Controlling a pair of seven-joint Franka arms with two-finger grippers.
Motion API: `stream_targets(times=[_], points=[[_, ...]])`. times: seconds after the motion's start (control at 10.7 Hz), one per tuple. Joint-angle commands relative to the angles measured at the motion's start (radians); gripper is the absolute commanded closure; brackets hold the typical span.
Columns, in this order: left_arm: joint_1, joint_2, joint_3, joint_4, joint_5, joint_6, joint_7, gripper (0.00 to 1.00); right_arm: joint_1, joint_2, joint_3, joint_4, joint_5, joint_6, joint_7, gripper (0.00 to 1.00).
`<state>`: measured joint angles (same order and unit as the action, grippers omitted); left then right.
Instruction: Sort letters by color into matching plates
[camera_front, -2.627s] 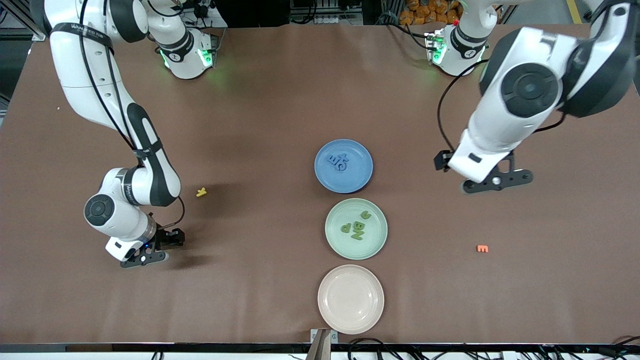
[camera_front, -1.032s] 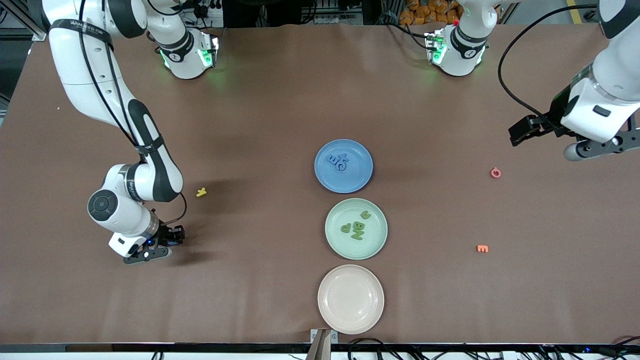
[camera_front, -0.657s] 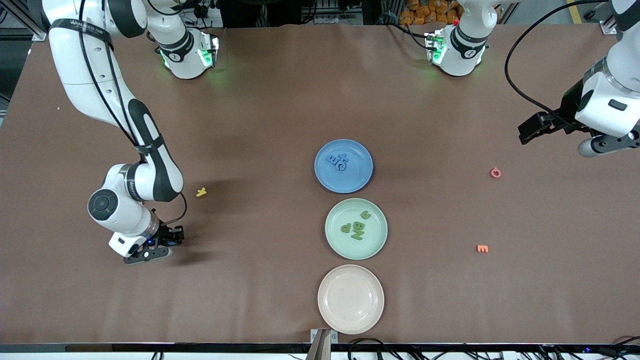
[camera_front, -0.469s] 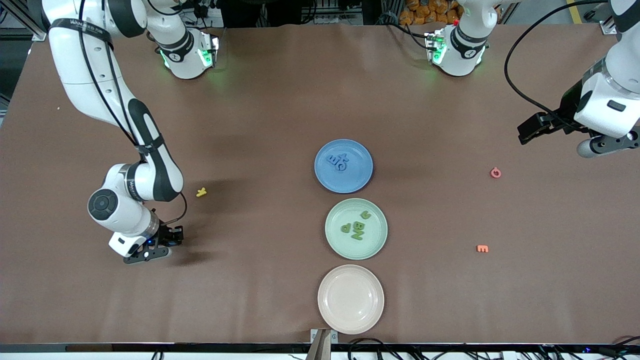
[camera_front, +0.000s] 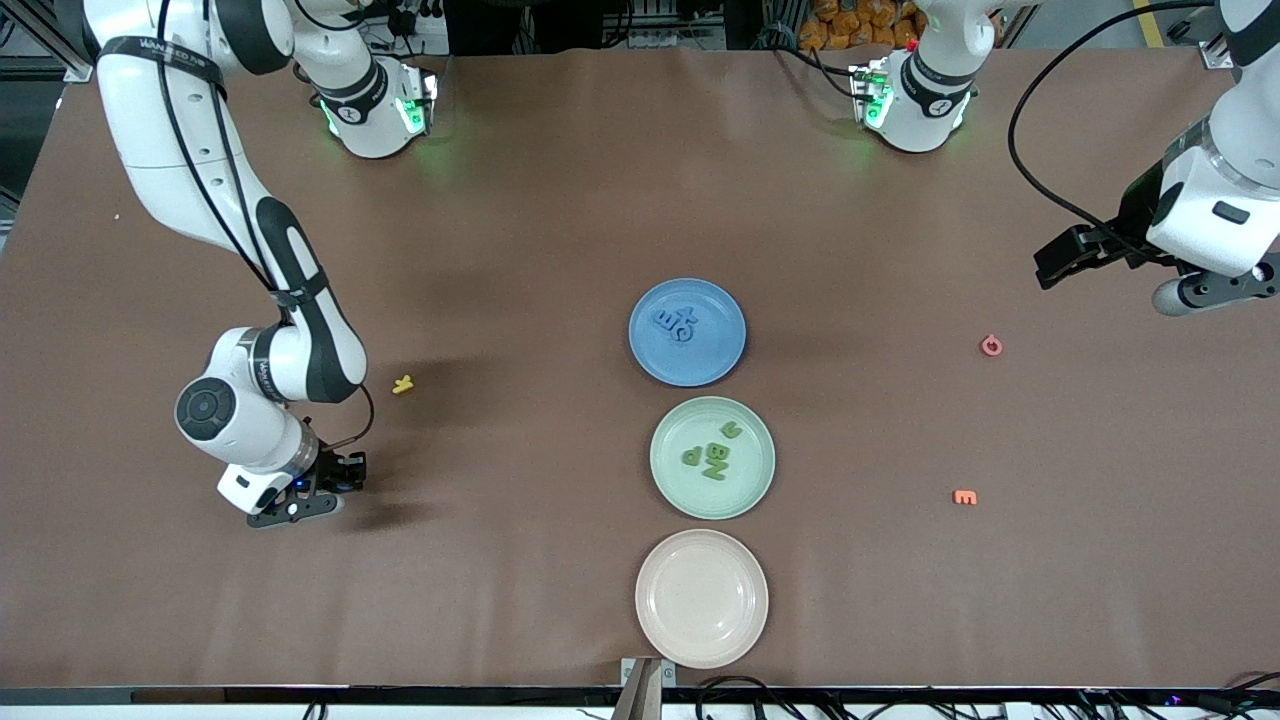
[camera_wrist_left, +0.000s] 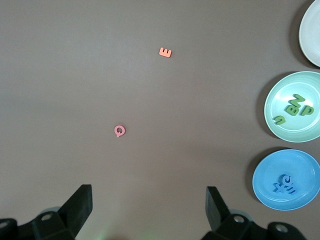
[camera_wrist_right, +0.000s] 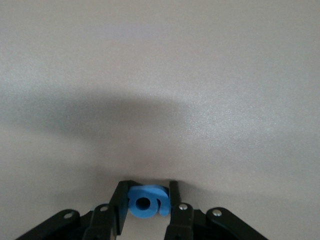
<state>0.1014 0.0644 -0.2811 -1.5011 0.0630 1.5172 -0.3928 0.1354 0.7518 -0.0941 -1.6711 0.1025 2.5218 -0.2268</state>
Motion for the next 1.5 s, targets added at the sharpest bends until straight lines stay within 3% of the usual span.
stream_targets(times=[0.0, 0.38, 0.84, 1.13, 1.41], points=[[-0.005, -0.012, 0.008, -0.016, -0.025, -0.005, 0.025, 0.0, -0.006, -0.02, 0.004, -0.027, -0.01, 0.012, -0.003, 0.69], [-0.005, -0.012, 0.005, -0.018, -0.025, -0.005, 0.023, 0.0, -0.006, -0.041, 0.004, -0.027, -0.01, 0.0, 0.0, 0.69], [-0.006, -0.012, 0.003, -0.018, -0.025, -0.003, 0.022, 0.0, 0.01, -0.123, 0.004, -0.025, 0.002, -0.127, 0.044, 0.7], [-0.005, -0.012, 0.003, -0.016, -0.025, -0.005, 0.023, 0.0, 0.096, -0.175, 0.004, -0.027, 0.003, -0.185, 0.254, 0.7], [-0.011, -0.005, 0.002, -0.016, -0.025, -0.003, 0.02, 0.0, 0.246, -0.204, 0.004, -0.024, 0.003, -0.238, 0.498, 0.7]])
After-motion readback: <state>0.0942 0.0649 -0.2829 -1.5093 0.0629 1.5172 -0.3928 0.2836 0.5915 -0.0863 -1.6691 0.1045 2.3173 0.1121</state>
